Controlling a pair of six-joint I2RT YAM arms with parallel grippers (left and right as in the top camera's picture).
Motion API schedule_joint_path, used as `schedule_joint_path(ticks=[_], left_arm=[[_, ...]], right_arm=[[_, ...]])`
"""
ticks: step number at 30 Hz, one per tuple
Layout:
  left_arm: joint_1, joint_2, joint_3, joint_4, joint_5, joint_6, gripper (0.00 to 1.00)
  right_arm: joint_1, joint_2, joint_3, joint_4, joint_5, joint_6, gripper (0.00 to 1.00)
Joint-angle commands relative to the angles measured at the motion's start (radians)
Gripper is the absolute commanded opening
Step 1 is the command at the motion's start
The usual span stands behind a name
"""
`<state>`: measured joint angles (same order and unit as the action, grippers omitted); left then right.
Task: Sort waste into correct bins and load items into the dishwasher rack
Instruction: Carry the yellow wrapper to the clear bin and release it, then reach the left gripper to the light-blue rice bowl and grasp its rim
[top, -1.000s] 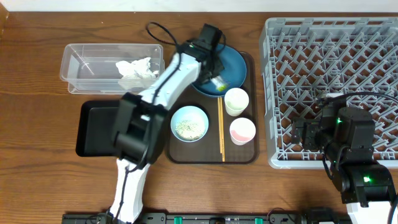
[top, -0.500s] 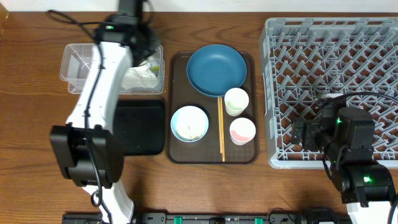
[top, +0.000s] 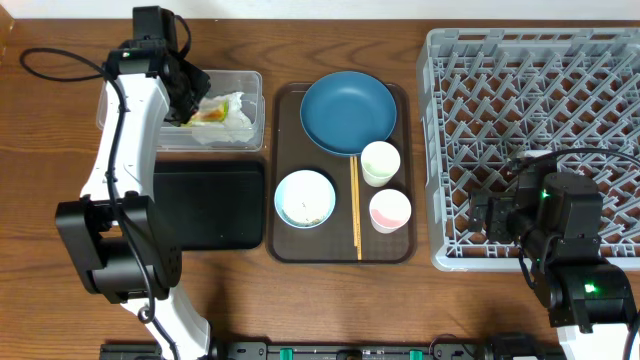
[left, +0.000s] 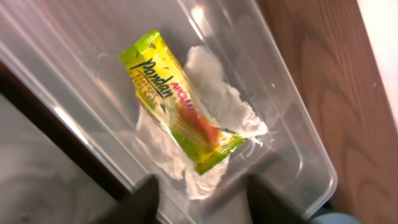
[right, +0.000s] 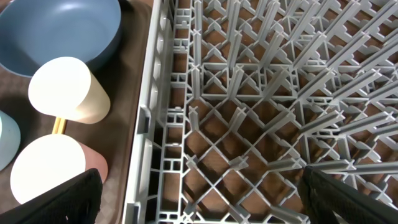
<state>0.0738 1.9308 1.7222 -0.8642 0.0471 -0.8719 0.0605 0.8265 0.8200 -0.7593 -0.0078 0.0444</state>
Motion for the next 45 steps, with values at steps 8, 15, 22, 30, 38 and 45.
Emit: schedule_joint_path(ticks=[8, 15, 22, 30, 38, 45], left_arm=[[-0.019, -0.084, -0.005, -0.007, 0.035, 0.218, 0.73], [-0.135, -0.205, -0.005, -0.094, 0.035, 0.528, 0.74], [-0.275, -0.206, -0.021, -0.266, 0.071, 0.628, 0.74], [-0.448, -0.204, -0.18, -0.207, 0.08, 0.575, 0.74], [-0.58, -0.203, -0.383, 0.015, 0.079, 0.529, 0.74], [-0.628, -0.201, -0.494, 0.182, 0.079, 0.529, 0.73]], right_arm=[[0.005, -0.003, 0.023, 0.001, 0.003, 0.01, 0.99], [0.005, -0.003, 0.023, 0.013, 0.004, 0.01, 0.99], [0.005, -0.003, 0.023, 0.019, 0.003, 0.01, 0.99], [0.005, -0.003, 0.023, 0.018, 0.003, 0.01, 0.99], [0.005, -0.003, 0.023, 0.018, 0.003, 0.01, 0.99], [0.005, -0.003, 0.023, 0.01, 0.003, 0.01, 0.99]])
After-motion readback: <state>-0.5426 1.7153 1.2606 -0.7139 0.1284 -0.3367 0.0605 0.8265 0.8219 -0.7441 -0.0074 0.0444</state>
